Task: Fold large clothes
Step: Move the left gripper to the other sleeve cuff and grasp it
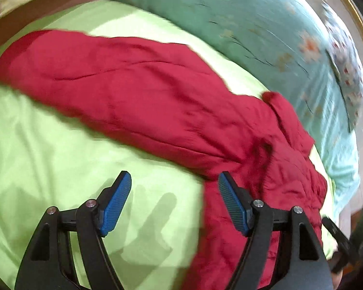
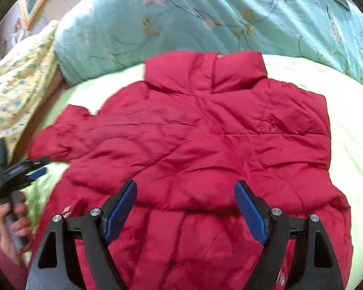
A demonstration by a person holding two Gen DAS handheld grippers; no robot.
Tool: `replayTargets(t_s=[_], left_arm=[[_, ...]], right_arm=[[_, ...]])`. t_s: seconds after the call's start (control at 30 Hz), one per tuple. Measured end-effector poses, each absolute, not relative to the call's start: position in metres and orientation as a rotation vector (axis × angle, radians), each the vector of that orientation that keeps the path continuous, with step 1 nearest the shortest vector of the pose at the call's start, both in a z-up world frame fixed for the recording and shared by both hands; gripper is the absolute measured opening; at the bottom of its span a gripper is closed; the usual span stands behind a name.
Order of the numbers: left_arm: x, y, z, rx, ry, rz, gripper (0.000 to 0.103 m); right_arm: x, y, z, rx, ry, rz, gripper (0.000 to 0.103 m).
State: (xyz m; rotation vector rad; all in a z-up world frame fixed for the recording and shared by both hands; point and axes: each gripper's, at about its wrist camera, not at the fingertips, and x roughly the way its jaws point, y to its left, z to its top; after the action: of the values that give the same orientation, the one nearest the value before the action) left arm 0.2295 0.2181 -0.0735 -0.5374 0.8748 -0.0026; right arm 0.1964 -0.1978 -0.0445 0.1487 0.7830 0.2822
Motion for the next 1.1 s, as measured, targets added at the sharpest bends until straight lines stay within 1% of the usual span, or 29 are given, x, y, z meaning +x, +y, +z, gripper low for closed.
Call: replayTargets(t_s=[0.17, 0.43, 0.77, 0.97, 1.0, 1.03, 1.1], left_arm=[[0.223, 0.262, -0.088, -0.633, 0.862, 0.089, 0.074], [0.229, 0.321, -0.107, -0.810, 0.797, 0.142, 0.074], [0.253, 0.374, -0.108, -0.870, 0.710, 0.238, 0.074], [0.267, 0.383, -0.104, -0.874, 0.694, 0.278, 0.074], [0.270, 0.380, -0.101, -0.859, 0.696, 0.278, 0.071], [0.269, 0.379, -0.099, -0.841, 0.691, 0.277, 0.066], [0.267, 0.377, -0.096, -0.813, 0.685, 0.252, 0.034]], right_arm=[[0.158, -0.196, -0.026, 0.167, 0.738, 0.329, 0.084], [0.125, -0.201, -0.021, 0.222, 0.723, 0.347, 0.084], [0.111, -0.197, -0.017, 0.225, 0.720, 0.351, 0.084], [0.112, -0.194, -0.018, 0.240, 0.725, 0.361, 0.084], [0.111, -0.194, -0.018, 0.243, 0.724, 0.363, 0.084], [0.111, -0.193, -0.018, 0.240, 0.723, 0.364, 0.084], [0.112, -0.193, -0.019, 0.231, 0.726, 0.358, 0.084]])
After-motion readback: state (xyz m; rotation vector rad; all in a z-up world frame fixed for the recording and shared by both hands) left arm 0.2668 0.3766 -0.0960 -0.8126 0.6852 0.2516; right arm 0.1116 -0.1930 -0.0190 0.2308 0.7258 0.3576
